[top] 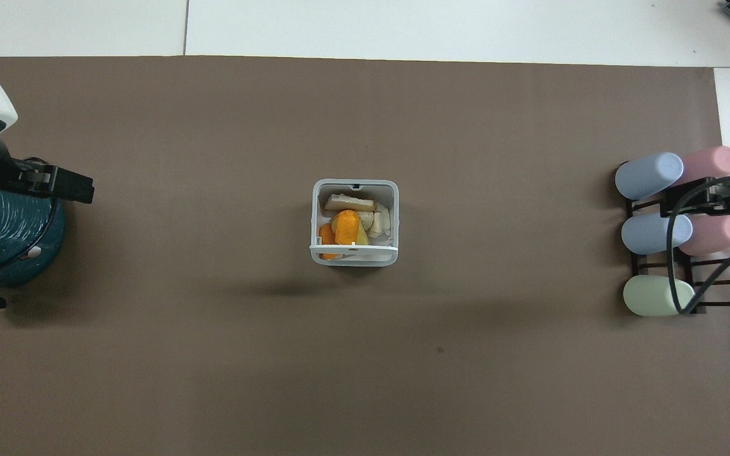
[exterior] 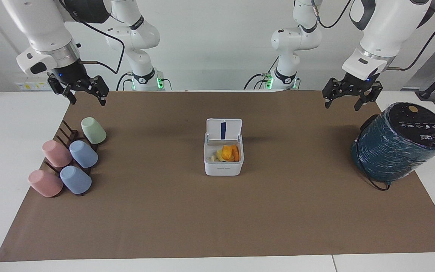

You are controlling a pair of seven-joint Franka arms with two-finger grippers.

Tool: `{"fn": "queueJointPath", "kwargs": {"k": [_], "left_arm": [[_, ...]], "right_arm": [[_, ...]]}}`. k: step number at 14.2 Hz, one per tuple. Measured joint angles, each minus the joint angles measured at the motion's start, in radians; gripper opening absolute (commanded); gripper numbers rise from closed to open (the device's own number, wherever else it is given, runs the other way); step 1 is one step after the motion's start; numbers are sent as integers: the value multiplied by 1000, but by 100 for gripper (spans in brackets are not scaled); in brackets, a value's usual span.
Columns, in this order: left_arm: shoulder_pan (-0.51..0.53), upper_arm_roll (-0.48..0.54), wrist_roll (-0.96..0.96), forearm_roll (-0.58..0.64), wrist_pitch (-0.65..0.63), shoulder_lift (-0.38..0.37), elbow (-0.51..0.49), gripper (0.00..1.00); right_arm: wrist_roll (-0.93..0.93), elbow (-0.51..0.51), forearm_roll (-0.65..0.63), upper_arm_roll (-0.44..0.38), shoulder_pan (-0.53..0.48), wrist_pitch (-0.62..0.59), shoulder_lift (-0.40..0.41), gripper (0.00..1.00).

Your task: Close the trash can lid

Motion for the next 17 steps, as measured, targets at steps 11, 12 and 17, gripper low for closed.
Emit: {"fn": "queueJointPath", "kwargs": {"k": [11,12,17], "left_arm": [[-126,-9,-201,-23,-1,-42,-76,68],[-161,-10,-270,-29,0,-47,-84,53],[-320,-15,-526,-62,38,-87,-169,5]], "right_arm": [[0,0,0,0,0,0,0,100],[0,0,0,0,0,0,0,100],[0,0,0,0,0,0,0,100]]}}
